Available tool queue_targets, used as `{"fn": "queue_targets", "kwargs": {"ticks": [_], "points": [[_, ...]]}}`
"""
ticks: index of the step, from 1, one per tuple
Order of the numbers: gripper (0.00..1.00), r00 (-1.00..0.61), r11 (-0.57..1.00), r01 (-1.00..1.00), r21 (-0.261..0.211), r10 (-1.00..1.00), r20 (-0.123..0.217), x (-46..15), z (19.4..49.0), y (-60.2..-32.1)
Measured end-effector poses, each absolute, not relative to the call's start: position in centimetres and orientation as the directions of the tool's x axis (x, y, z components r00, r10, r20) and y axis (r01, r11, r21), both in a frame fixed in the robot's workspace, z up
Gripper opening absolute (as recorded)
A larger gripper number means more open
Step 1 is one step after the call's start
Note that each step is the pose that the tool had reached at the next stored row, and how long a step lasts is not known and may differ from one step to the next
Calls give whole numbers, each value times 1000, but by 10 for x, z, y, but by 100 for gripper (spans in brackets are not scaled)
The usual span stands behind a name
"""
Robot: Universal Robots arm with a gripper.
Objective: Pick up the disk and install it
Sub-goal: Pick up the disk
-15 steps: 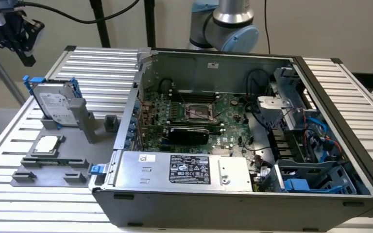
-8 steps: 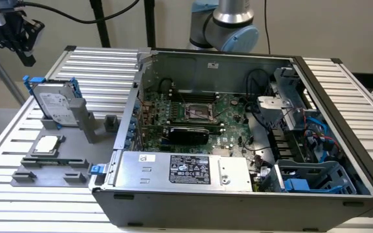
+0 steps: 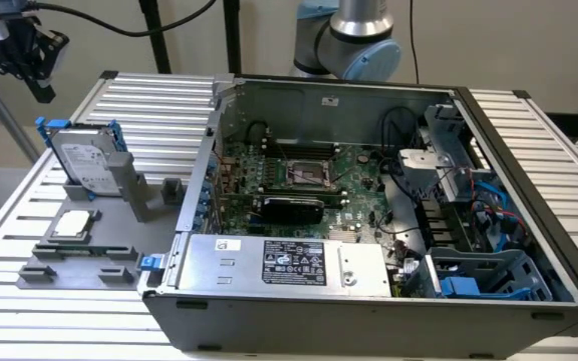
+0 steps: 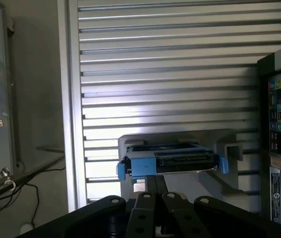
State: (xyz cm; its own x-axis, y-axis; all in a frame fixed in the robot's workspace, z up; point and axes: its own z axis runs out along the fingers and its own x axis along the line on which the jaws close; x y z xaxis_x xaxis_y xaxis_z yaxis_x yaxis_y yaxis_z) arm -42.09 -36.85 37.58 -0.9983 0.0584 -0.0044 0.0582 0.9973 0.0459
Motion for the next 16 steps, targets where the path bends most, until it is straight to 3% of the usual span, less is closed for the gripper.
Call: {"fn": "queue_targets", "kwargs": {"ticks": [16], "points": [[0,-974,973,-225,46,-225,-5,-421,372,-368]]}}
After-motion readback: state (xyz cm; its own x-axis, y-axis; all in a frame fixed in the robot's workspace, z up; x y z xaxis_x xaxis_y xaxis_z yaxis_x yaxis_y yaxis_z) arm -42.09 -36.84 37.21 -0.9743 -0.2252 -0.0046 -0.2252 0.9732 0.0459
